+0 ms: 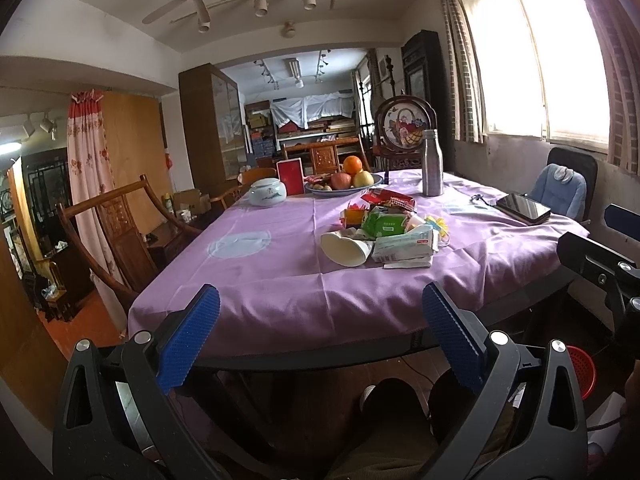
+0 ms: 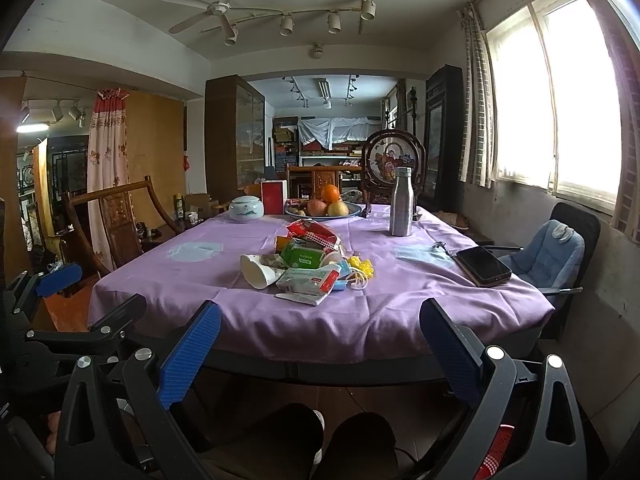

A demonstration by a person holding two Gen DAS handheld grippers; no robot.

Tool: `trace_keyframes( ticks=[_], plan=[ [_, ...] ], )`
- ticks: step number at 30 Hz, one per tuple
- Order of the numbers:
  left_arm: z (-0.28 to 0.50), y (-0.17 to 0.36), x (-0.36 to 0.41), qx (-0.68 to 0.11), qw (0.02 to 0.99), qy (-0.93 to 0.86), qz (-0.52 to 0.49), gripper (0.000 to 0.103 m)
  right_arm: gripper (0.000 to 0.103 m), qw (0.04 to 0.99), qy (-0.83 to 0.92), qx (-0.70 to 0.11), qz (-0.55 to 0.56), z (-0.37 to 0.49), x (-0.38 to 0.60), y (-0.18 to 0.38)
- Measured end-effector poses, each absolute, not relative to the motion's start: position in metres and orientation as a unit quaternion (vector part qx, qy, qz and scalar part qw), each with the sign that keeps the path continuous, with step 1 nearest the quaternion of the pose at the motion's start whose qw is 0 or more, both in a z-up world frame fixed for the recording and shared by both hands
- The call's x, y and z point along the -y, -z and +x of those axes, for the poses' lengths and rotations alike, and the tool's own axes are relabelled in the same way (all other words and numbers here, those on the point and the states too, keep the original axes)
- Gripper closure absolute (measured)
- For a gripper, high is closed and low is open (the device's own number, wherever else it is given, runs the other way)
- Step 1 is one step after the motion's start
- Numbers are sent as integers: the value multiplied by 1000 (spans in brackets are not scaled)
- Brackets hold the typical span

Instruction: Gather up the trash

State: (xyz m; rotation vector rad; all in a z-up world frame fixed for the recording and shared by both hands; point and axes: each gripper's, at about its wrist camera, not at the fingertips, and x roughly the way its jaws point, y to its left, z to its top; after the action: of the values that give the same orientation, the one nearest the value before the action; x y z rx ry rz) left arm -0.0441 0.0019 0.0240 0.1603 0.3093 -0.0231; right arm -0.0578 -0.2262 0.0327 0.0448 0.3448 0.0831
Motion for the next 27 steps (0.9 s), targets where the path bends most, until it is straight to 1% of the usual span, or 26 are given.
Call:
trace_keyframes(
  ticks=[27],
  plan=[
    [-43,-23,-3,-157,985,11,75,6,6,984,-43,-171,23,-58,224,-32]
  ],
)
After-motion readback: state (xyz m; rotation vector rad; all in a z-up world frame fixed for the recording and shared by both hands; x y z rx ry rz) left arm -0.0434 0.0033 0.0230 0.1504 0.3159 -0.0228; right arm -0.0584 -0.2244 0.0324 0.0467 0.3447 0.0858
